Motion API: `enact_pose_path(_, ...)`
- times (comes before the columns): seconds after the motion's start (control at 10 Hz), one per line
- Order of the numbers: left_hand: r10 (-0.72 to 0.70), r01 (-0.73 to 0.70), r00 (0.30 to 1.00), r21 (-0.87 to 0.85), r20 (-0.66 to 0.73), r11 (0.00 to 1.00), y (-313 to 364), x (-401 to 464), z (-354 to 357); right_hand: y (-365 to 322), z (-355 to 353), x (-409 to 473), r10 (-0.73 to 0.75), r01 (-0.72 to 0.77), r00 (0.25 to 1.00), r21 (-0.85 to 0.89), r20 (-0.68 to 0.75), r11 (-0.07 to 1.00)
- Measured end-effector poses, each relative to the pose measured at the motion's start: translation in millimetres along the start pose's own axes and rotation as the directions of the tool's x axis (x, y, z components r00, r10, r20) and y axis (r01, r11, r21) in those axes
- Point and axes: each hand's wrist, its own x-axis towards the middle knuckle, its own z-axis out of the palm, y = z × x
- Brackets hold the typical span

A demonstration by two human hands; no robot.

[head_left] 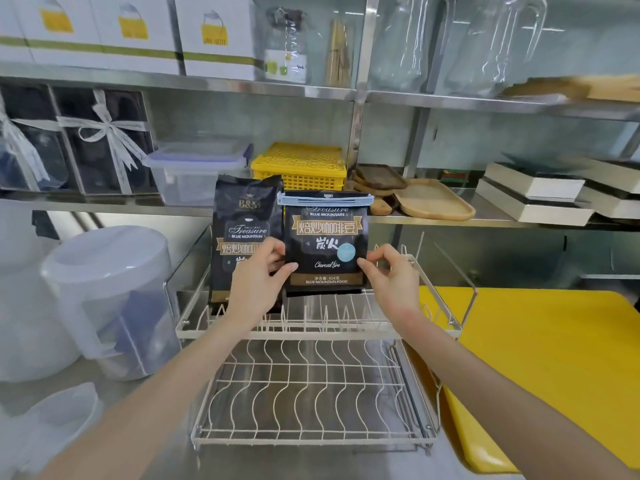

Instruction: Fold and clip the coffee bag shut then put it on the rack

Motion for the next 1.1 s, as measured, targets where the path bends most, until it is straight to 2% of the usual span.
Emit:
enact_pose_path(0.1,0.013,-0.017,0.999,0.107,0.044,0.994,-14,18,8,15,9,14,0.076,-0.075,0.997,-0.024,0.03,0.997)
enact_pose_path(0.3,-0.063,0.05,0.996,0.175,0.068,0.983,-31,29,14,25,16,28,0.15,-0.133,0.982,-0.146,0.116,0.98)
enact_pose_path(0.5,-0.09,0.061,0.992,0.279,0.092,0.958,-36,31,19,34,20,34,0.25,-0.223,0.956,-0.172,0.152,0.959)
enact_pose_path(0.7,-0.127,0.085,0.987,0.35,0.098,0.933,-35,30,20,33,22,36,0.285,-0.244,0.942,-0.22,0.179,0.944)
enact_pose_path(0.8,-0.151,0.106,0.982,0.34,0.109,0.934,-33,30,19,32,21,37,0.295,-0.253,0.939,-0.226,0.174,0.941)
enact_pose_path(0.9,-0.212,0.166,0.966,0.279,0.145,0.946,-34,30,14,24,15,34,0.3,-0.228,0.925,-0.292,0.232,0.929)
enact_pose_path(1.0,-0.197,0.143,0.968,0.304,0.158,0.942,-27,29,8,13,10,34,0.322,-0.202,0.897,-0.369,0.302,0.907)
enact_pose_path(1.1,-0.113,0.056,0.984,0.367,0.135,0.928,-9,26,-3,-14,6,29,0.329,-0.143,0.863,-0.439,0.384,0.887)
